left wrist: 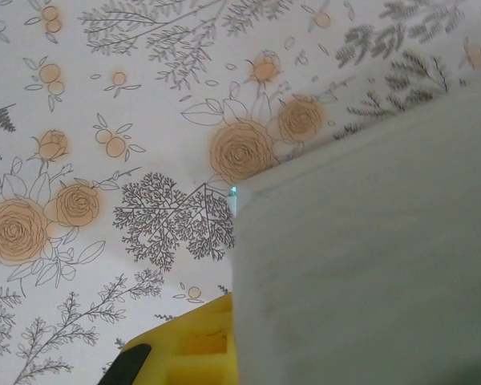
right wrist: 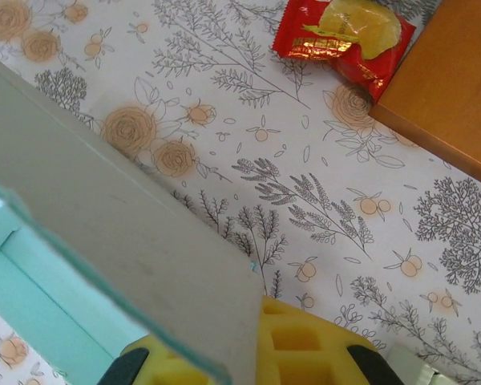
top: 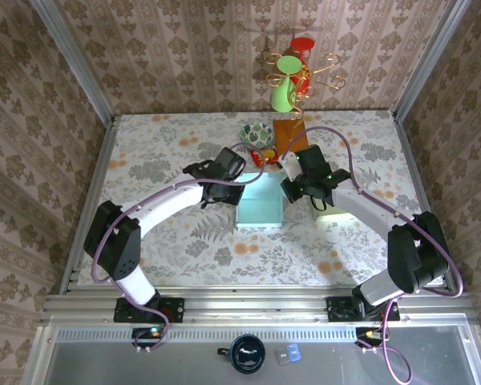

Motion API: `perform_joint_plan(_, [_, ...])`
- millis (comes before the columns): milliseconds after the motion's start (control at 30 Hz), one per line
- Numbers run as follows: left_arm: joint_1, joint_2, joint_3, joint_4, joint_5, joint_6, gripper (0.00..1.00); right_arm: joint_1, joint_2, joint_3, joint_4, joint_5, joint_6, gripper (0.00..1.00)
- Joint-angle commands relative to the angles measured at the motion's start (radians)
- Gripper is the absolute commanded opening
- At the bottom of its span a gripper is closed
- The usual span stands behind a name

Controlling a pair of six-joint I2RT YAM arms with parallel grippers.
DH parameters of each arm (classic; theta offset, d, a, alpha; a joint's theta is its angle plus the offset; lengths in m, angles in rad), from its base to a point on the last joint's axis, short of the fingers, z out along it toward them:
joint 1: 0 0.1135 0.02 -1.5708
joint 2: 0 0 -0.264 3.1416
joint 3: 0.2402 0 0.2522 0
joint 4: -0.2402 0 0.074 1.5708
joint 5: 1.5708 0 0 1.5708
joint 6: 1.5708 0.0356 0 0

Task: Fold the paper box

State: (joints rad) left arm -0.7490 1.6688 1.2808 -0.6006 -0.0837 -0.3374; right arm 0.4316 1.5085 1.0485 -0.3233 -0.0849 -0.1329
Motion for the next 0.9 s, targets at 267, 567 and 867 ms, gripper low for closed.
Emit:
perform_joint_plan(267, [0.022,0.094,0.112,0.022,-0.027,-0.200,0.00,0.063,0.029,0.079,0.064,0.194,0.406,0.00])
perform_joint_plan(567, [0.054,0.072,0.002,0.219,0.055,-0.190,0.00,0.072,0.066,0.079,0.122,0.231,0.634,0.00])
perform_joint_plan(867, [0.072,0.078,-0.050,0.322,0.106,-0.164,0.00,0.091,0.096,0.073,0.145,0.256,0.715,0.00])
